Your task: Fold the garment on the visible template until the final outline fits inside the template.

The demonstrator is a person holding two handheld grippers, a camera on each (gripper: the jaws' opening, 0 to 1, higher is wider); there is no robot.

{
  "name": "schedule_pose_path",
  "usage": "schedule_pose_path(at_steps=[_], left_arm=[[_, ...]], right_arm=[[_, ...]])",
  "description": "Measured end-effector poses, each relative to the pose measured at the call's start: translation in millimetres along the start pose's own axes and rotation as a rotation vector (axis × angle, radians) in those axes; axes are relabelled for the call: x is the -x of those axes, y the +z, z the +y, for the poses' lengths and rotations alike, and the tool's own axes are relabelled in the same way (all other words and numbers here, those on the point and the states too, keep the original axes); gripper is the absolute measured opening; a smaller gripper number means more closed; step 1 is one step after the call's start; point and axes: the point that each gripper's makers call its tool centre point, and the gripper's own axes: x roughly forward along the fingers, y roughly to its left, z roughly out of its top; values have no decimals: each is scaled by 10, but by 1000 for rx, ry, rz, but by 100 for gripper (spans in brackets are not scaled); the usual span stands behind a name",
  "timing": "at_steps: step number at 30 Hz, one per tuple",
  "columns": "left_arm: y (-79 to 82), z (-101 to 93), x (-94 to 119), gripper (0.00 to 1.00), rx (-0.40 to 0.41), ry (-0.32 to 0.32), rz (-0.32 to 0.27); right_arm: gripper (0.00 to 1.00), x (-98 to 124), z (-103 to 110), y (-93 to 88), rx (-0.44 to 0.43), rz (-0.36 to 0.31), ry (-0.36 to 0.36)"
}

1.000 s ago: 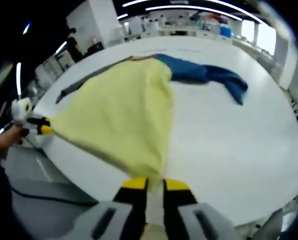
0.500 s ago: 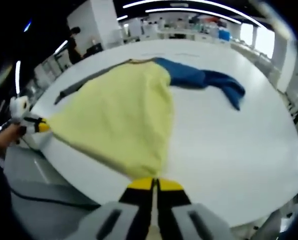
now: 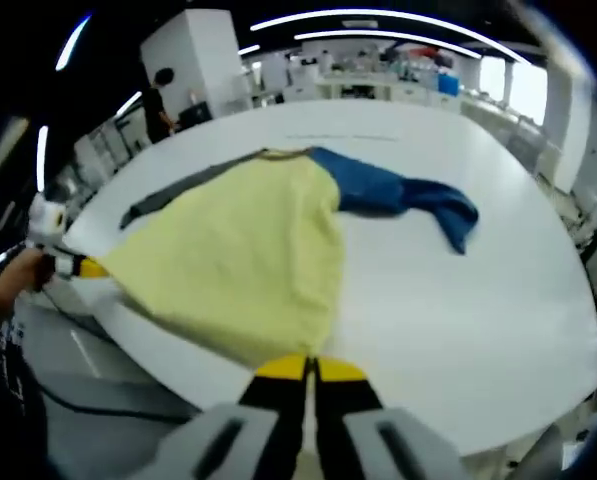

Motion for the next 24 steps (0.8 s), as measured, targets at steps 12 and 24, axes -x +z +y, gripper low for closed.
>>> schedule_pose_path(at_steps=[12, 24], left_arm=[[-37, -41, 23, 0, 5, 7, 85], [-226, 43, -155, 0, 26, 15, 122]], right_arm=[[0, 79, -18, 94, 0, 3, 6], [0, -150, -111, -116, -30, 41, -19]])
